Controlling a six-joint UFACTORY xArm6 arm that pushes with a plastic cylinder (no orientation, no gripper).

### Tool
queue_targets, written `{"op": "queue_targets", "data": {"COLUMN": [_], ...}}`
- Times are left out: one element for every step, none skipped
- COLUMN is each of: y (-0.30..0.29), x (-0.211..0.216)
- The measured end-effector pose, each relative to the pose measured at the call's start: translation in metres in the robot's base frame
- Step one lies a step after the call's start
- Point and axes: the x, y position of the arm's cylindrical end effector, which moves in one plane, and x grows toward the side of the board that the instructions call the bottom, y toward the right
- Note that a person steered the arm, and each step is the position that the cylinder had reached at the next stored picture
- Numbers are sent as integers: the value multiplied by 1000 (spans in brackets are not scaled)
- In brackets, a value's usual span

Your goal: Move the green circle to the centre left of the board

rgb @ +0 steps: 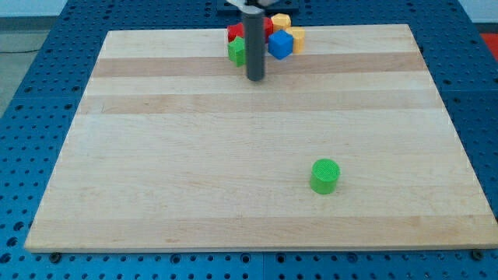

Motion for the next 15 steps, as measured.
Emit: {"op": "queue_targets", "data": {"y": [71,127,142,142,141,133,126,126,133,133,133,119,87,55,26], "x": [21,93,171,198,199,199,199,199,206,206,224,233,212,190,170]}}
